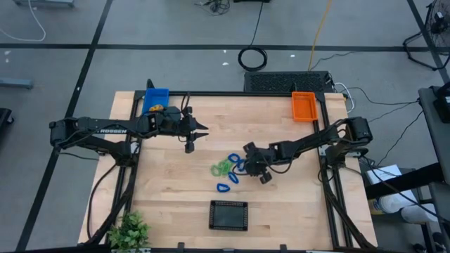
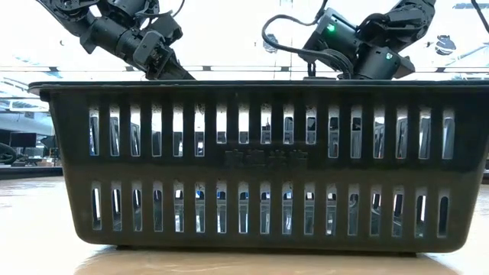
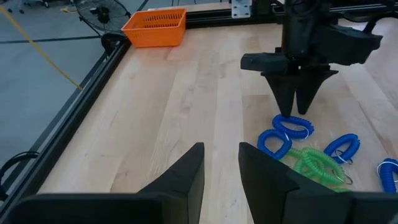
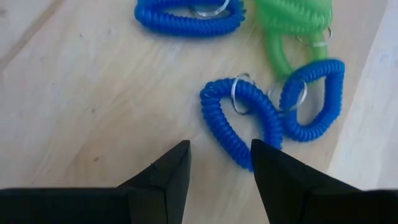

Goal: Sort spring keychains into baskets
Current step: Put the blue spring keychain into the orange basket

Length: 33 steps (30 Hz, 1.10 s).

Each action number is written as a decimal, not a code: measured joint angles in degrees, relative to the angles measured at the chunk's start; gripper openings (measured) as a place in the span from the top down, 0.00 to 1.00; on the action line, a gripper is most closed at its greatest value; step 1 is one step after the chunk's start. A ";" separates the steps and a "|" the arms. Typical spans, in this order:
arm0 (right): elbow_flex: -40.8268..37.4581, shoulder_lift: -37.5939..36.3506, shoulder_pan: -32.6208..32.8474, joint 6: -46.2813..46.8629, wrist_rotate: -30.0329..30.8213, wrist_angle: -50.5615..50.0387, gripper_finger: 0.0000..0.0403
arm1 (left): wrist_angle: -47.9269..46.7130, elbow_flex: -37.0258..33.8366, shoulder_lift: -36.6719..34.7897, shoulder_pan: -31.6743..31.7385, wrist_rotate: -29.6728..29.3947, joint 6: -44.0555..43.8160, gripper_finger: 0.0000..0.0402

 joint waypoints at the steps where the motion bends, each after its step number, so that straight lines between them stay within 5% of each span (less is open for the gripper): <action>1: 0.00 0.00 0.00 -0.23 -0.12 0.52 0.61 | 0.01 0.00 0.00 0.00 0.00 0.02 0.73; 12: 0.00 0.00 0.01 -2.78 -0.67 1.98 0.62 | 0.04 0.00 0.00 0.00 -0.01 0.02 0.73; 18: 0.04 3.05 -0.91 -1.65 -6.46 4.93 0.64 | 0.02 0.00 0.00 -0.02 0.01 0.02 0.73; 33: 0.11 5.49 -2.51 1.48 -6.59 4.43 0.89 | -0.05 0.00 0.00 0.00 -1.65 -0.05 0.73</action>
